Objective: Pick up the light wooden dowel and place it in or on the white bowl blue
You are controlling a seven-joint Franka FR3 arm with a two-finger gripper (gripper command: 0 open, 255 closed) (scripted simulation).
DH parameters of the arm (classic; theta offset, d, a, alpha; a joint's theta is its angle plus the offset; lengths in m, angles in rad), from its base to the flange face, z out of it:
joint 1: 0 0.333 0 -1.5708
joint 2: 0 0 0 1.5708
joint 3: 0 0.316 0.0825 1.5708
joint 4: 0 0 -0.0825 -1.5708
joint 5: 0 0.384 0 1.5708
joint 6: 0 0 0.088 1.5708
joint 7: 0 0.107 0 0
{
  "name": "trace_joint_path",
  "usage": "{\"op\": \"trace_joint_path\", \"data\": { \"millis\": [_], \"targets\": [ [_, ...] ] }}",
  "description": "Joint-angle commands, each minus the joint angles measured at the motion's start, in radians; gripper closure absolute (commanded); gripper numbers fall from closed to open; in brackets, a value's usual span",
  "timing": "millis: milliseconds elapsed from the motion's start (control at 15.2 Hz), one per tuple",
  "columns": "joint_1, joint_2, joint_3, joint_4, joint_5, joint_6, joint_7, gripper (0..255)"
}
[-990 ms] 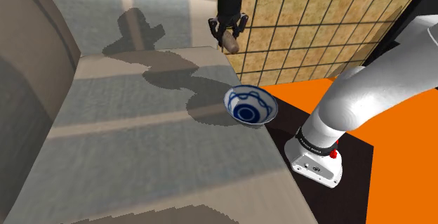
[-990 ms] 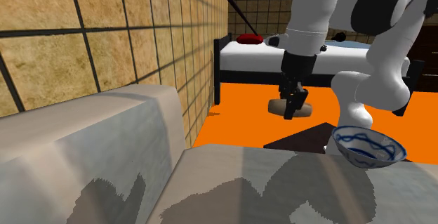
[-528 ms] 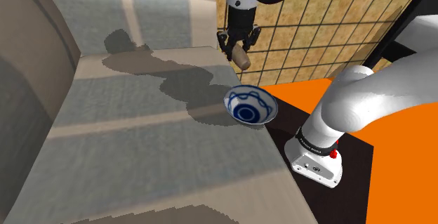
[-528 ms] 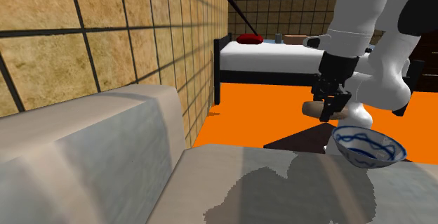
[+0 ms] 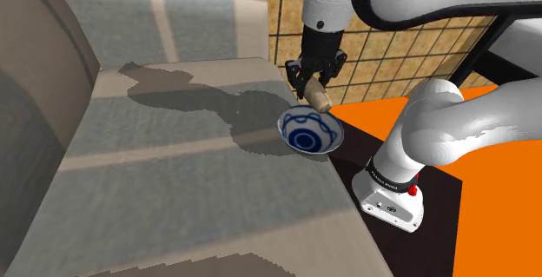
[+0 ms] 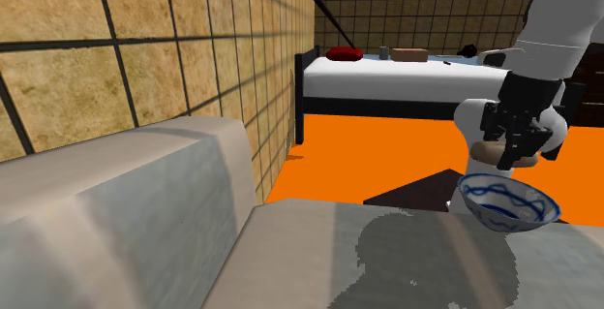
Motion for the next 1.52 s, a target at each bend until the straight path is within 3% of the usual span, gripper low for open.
{"op": "trace_joint_path", "data": {
  "millis": [0, 858, 1386, 1452],
  "targets": [
    [0.034, -0.052, 0.032, -0.020, 0.036, -0.032, 0.040, 255],
    [0.068, -0.060, 0.089, -0.183, 0.093, 0.120, 0.063, 255],
    [0.068, -0.061, 0.089, -0.183, 0.093, 0.120, 0.063, 255],
    [0.068, -0.061, 0.089, -0.183, 0.093, 0.120, 0.063, 0]
  ]
}}
